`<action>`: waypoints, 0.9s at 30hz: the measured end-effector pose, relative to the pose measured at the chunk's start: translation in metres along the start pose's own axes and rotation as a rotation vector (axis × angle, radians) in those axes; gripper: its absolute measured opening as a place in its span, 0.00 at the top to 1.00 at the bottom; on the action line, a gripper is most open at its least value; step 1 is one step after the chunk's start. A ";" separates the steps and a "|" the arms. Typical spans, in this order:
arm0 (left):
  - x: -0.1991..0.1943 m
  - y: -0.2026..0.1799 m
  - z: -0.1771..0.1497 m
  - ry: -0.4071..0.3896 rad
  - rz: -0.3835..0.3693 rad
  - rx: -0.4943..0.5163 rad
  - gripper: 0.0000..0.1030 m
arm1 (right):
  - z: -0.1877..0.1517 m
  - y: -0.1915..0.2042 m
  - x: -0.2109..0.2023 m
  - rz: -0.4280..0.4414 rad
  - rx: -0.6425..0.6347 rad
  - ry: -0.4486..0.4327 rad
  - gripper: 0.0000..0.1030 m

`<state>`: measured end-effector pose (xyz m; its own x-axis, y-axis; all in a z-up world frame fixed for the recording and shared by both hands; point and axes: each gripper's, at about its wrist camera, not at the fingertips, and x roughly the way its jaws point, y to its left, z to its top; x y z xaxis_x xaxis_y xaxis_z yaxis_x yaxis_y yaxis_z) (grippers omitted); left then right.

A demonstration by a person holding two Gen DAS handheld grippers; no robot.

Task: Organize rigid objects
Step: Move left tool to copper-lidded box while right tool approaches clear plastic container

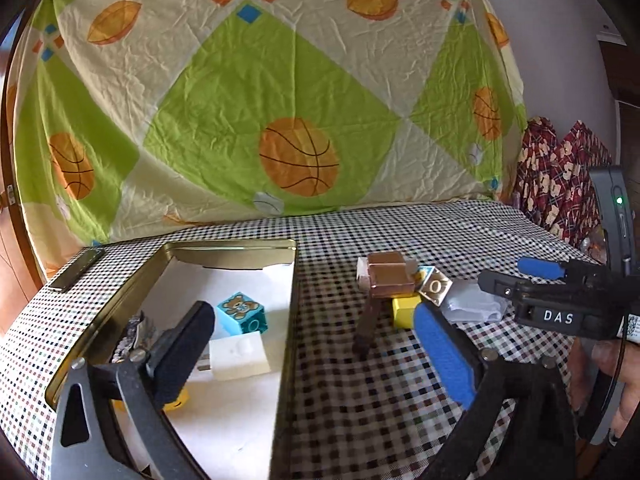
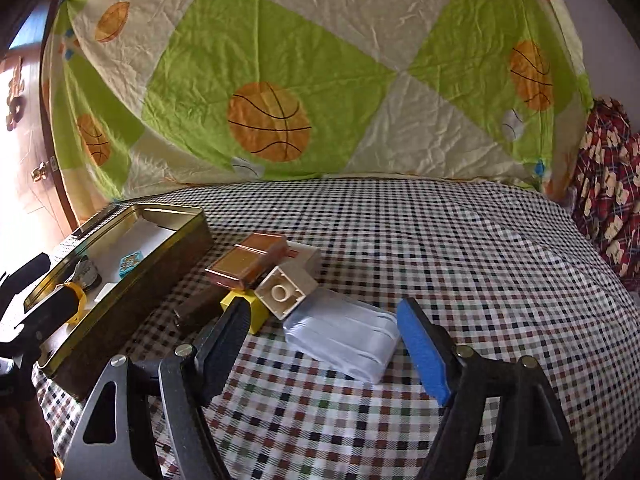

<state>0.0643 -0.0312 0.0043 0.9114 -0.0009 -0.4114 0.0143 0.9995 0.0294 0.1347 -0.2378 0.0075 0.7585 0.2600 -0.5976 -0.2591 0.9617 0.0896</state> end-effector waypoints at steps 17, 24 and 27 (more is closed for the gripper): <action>0.058 -0.025 0.020 0.097 0.026 0.018 0.01 | 0.000 -0.001 0.057 -0.094 0.031 0.207 0.13; 0.069 -0.028 0.020 0.118 0.019 0.012 0.01 | 0.000 -0.005 0.067 -0.058 0.068 0.224 0.09; 0.073 -0.026 0.021 0.127 0.016 0.001 0.01 | -0.003 -0.004 0.073 -0.023 0.068 0.261 0.09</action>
<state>0.1389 -0.0585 -0.0069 0.8522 0.0197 -0.5229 0.0001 0.9993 0.0378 0.1896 -0.2232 -0.0384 0.5817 0.2156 -0.7843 -0.1962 0.9729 0.1220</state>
